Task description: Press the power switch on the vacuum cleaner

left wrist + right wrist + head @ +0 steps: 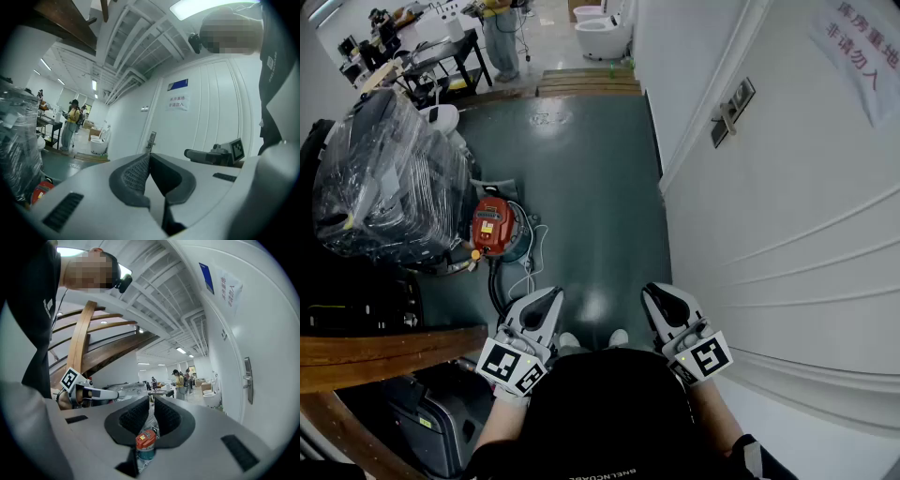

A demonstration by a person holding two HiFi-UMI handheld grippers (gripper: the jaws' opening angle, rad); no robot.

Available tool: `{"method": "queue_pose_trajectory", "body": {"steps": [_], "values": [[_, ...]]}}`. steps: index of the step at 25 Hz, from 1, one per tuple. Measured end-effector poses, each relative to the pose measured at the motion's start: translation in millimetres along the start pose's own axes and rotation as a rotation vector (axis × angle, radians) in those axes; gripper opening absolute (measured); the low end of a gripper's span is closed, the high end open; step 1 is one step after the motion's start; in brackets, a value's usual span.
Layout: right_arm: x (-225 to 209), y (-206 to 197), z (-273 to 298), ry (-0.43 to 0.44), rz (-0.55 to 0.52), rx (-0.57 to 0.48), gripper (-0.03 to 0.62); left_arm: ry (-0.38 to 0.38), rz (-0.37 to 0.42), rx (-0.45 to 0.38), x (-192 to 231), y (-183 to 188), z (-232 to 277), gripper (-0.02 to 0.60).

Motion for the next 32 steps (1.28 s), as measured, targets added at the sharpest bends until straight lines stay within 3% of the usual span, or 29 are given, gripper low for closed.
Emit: {"method": "queue_pose_trajectory", "body": {"steps": [10,21,28,32], "values": [[-9.4,5.7,-5.2,-0.005,0.019,-0.042,0.054,-0.017,0.014,0.041,-17.2,-7.7,3.1,0.015],[-40.0,-16.3,-27.8,0.012,0.091,0.000,0.055,0.042,0.028,0.074,-41.7,-28.0,14.0,0.015],[-50.4,-29.3,10.6,0.035,0.128,0.010,0.055,0.089,-0.010,0.091,1.5,-37.3,23.6,0.015],[-60.9,-45.7,59.9,0.001,0.103,0.101,0.055,0.091,-0.051,0.088,58.4,-37.7,37.9,0.015]]}}
Point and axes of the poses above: the fingertips, and each gripper's own axes: z forward along the fingers, x to its left, y out of its top, the point moved 10 cm from there along -z, backward along the fingers, and after that the axes turned 11 degrees about -x, right-handed, at the moved point
